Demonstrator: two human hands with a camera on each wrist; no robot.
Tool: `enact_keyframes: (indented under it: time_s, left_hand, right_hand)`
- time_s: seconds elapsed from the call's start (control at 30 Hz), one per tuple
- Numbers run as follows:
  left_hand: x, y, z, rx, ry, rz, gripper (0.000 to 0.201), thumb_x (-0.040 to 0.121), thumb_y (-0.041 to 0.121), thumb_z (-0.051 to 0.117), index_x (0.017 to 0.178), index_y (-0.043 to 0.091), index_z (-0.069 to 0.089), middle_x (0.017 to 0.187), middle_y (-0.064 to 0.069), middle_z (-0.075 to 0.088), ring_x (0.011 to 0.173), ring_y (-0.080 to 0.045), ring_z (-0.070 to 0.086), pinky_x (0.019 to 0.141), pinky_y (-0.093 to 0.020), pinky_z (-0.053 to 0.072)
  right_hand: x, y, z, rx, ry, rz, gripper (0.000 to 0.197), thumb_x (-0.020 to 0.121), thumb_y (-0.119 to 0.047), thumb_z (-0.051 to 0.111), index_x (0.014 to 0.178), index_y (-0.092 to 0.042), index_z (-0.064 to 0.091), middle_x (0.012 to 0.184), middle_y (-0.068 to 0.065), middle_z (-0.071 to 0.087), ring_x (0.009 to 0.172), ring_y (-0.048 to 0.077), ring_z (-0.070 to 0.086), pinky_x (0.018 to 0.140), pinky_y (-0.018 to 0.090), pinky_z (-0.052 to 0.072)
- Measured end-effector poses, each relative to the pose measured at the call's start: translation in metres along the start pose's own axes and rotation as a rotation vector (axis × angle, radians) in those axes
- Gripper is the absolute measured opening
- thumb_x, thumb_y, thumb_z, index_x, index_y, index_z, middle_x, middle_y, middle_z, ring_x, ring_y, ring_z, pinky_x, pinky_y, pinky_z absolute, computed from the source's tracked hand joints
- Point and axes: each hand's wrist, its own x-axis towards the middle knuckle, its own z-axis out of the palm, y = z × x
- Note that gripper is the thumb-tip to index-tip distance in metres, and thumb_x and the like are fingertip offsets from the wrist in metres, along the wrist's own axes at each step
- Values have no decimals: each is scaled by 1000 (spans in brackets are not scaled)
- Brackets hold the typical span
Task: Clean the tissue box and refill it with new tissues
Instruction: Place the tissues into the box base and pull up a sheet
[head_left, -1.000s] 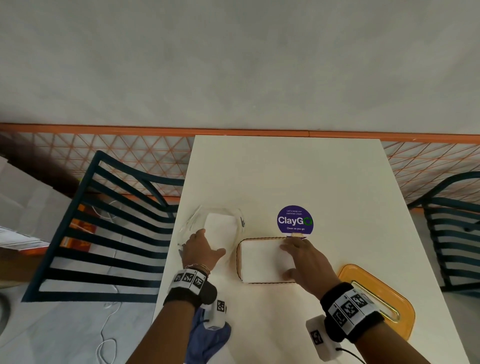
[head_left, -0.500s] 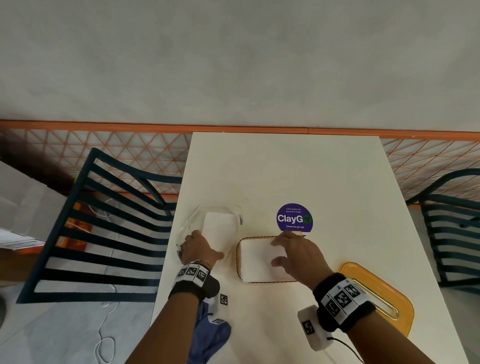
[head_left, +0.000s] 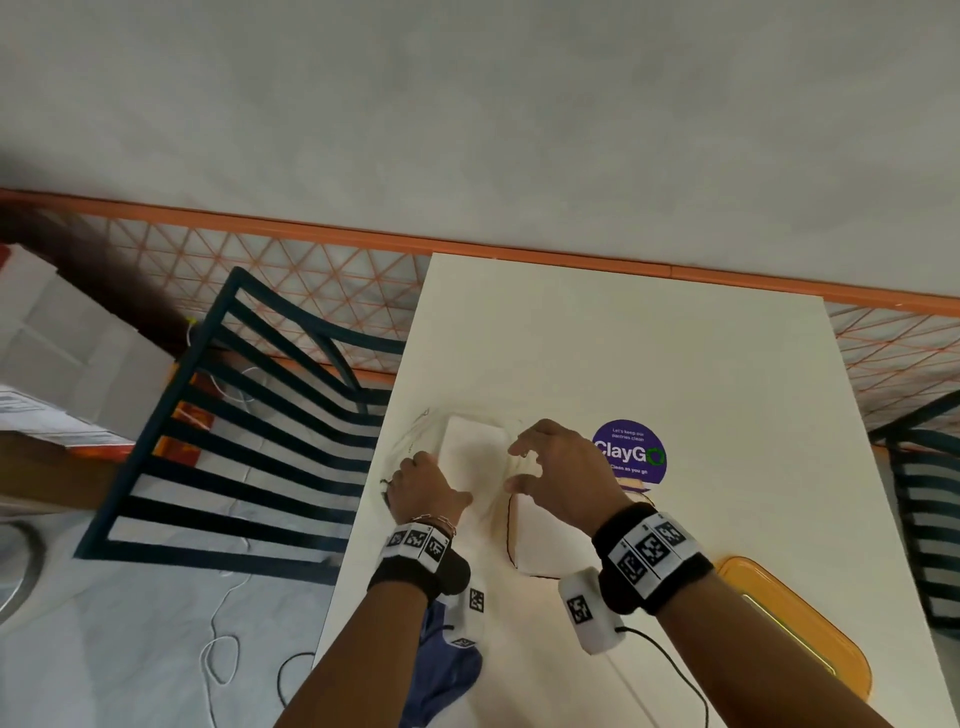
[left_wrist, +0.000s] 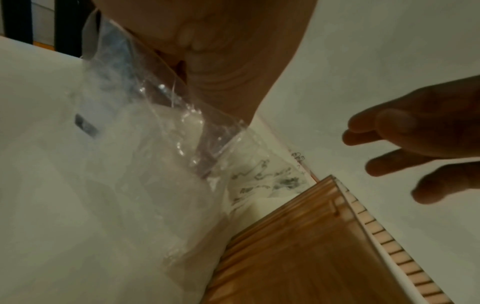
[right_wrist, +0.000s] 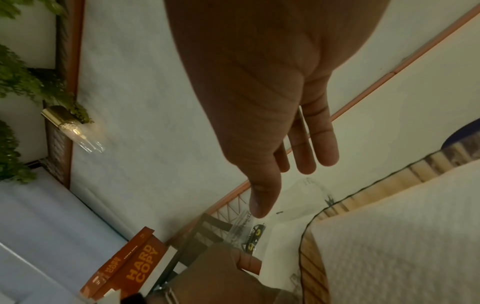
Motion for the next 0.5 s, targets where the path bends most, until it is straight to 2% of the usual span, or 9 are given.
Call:
enact_keyframes:
  time_s: [0.1, 0.3, 0.4, 0.5]
  left_hand:
    - [0, -2, -1, -22, 3, 9, 76, 68, 49, 83, 130, 17, 55, 129, -4, 61, 120, -25, 59, 104, -41, 47]
    - [3, 0, -8, -50, -39, -9, 67, 67, 48, 83, 124, 22, 60, 116, 1, 70, 110, -22, 66, 98, -40, 50]
    - [2, 2, -15, -63, -71, 5, 45, 72, 37, 79, 113, 23, 68, 104, 3, 74, 101, -21, 68, 93, -37, 52]
    - [-2, 2, -21, -120, -78, 19, 27, 77, 27, 75, 103, 23, 73, 99, 4, 75, 96, -19, 68, 89, -33, 53]
  right_hand:
    - [8, -2, 5, 7, -21, 9, 42, 78, -47, 80, 115, -29, 69, 118, -14, 60, 87, 10, 66, 74, 23, 45]
    - [14, 2, 12, 9, -38, 33, 47, 76, -45, 82, 117, -29, 68, 119, -14, 59, 88, 10, 66, 74, 22, 44]
    - [16, 3, 13, 13, -42, 29, 49, 76, -44, 83, 119, -29, 67, 120, -12, 59, 87, 9, 66, 77, 23, 48]
    - [21, 3, 14, 19, -54, 39, 53, 76, -43, 83, 123, -29, 65, 123, -11, 58, 96, 12, 65, 81, 25, 49]
